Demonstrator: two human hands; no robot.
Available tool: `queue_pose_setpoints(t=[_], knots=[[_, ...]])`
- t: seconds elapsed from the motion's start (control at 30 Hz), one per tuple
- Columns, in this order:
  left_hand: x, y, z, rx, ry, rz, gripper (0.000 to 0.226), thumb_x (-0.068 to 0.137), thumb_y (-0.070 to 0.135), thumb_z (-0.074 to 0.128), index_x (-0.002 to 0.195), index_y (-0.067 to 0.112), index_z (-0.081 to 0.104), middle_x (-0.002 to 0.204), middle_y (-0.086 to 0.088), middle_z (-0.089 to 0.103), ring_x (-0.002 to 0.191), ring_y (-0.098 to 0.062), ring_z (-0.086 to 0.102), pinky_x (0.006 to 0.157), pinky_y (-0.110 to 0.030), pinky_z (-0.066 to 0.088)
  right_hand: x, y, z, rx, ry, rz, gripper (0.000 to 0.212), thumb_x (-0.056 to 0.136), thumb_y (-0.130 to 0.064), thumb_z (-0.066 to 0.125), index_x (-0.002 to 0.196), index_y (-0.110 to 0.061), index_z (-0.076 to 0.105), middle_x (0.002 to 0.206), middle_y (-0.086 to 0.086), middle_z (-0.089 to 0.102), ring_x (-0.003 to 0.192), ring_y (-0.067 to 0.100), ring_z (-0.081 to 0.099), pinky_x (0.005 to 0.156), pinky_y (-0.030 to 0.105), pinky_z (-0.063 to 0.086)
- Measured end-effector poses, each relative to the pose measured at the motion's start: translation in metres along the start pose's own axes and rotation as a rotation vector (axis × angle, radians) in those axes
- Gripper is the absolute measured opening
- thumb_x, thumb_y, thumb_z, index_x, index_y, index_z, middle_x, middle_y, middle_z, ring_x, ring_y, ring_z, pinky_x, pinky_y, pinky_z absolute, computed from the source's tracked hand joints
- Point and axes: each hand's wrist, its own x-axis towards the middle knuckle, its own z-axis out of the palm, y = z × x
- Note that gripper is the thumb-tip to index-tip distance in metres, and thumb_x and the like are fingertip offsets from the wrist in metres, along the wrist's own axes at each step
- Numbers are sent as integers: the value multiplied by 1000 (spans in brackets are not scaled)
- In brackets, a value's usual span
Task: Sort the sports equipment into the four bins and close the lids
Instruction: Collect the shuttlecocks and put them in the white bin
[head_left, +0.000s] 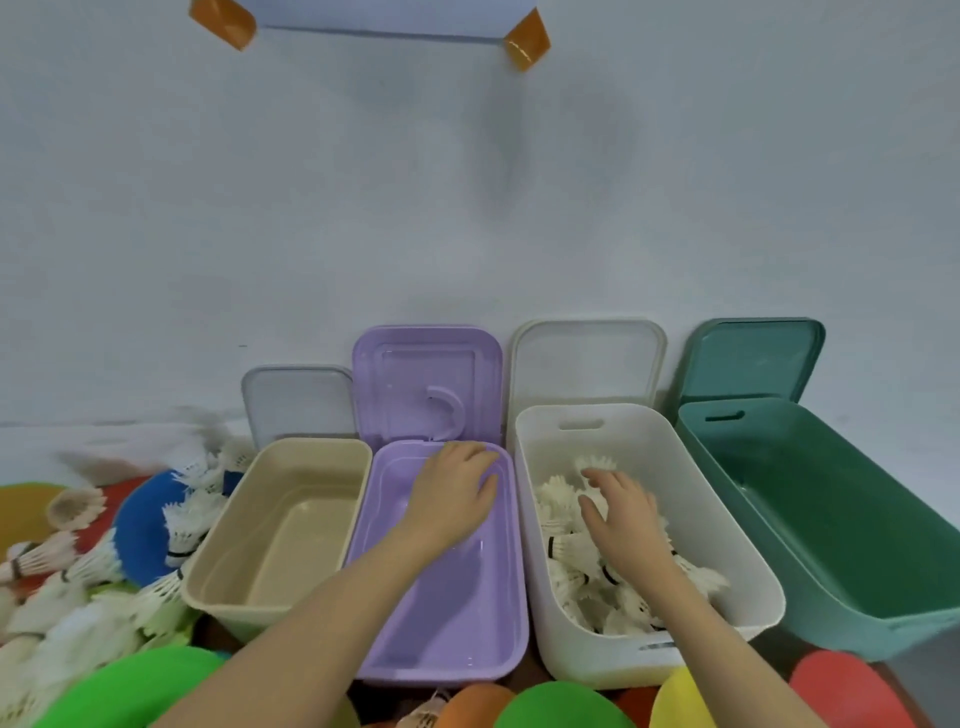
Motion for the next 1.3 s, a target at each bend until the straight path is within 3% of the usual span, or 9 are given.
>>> queue_pose_setpoints(t=[0.2, 0.43, 0.6, 0.7, 0.83, 0.93, 1.03, 1.17, 1.3], knots=[[-30, -66, -43, 54, 19, -6, 36, 77, 29, 41, 92, 13, 70, 93, -2, 69, 82, -25, 66, 71, -31, 54, 4, -74, 28, 138, -66, -131, 35, 92, -16, 54, 126, -14, 54, 112, -1, 58, 98, 16, 55, 88, 31, 43], [-75, -163, -91, 64, 44, -165, 38, 89, 23, 50, 124, 12, 57, 127, -5, 57, 116, -23, 52, 99, -35, 39, 21, -170, 83, 208, -172, -198, 35, 90, -13, 55, 125, -14, 54, 100, -6, 57, 89, 12, 56, 85, 30, 47], [-96, -235, -114, 46, 50, -286, 42, 89, 29, 46, 124, 10, 58, 127, -8, 56, 117, -27, 50, 96, -36, 37, 36, -238, 130, 272, -229, -204, 28, 90, -12, 55, 117, -14, 57, 93, -5, 60, 82, 13, 57, 76, 28, 46], [-106, -271, -124, 55, 49, -352, 37, 89, 26, 49, 119, 9, 61, 127, -8, 56, 118, -28, 49, 95, -37, 36, 44, -267, 163, 274, -238, -221, 30, 86, -6, 55, 116, -13, 59, 93, -2, 60, 86, 17, 57, 79, 28, 46], [-115, -323, -129, 109, -26, -430, 41, 94, 29, 47, 134, 22, 47, 147, -3, 34, 135, -22, 28, 106, -37, 22, 57, -303, 203, 212, -280, -300, 31, 87, -11, 56, 117, -13, 62, 104, 0, 66, 99, 17, 59, 90, 36, 46], [-113, -358, -130, 114, -144, -425, 42, 94, 35, 46, 135, 24, 47, 155, -2, 16, 141, -24, 12, 110, -42, 13, 66, -328, 231, 104, -357, -323, 31, 90, -20, 53, 120, -23, 60, 120, -4, 61, 116, 17, 50, 97, 33, 32], [-107, -383, -127, 113, -243, -390, 44, 93, 38, 47, 135, 24, 47, 157, -1, 6, 142, -25, 4, 111, -44, 8, 75, -348, 256, -18, -414, -332, 34, 91, -28, 50, 125, -32, 54, 131, -10, 52, 123, 15, 40, 86, 28, 17], [-102, -403, -116, 72, -278, -392, 45, 93, 40, 46, 136, 26, 46, 152, 3, 25, 138, -20, 17, 108, -39, 12, 85, -363, 282, -62, -442, -296, 39, 91, -30, 50, 130, -35, 49, 136, -9, 45, 126, 18, 35, 88, 30, 14], [-109, -410, -112, 25, -163, -393, 39, 95, 34, 46, 132, 23, 50, 139, 7, 43, 127, -19, 29, 99, -34, 18, 88, -369, 296, -139, -430, -282, 41, 91, -30, 50, 131, -37, 47, 134, -8, 46, 126, 18, 33, 95, 35, 16]])
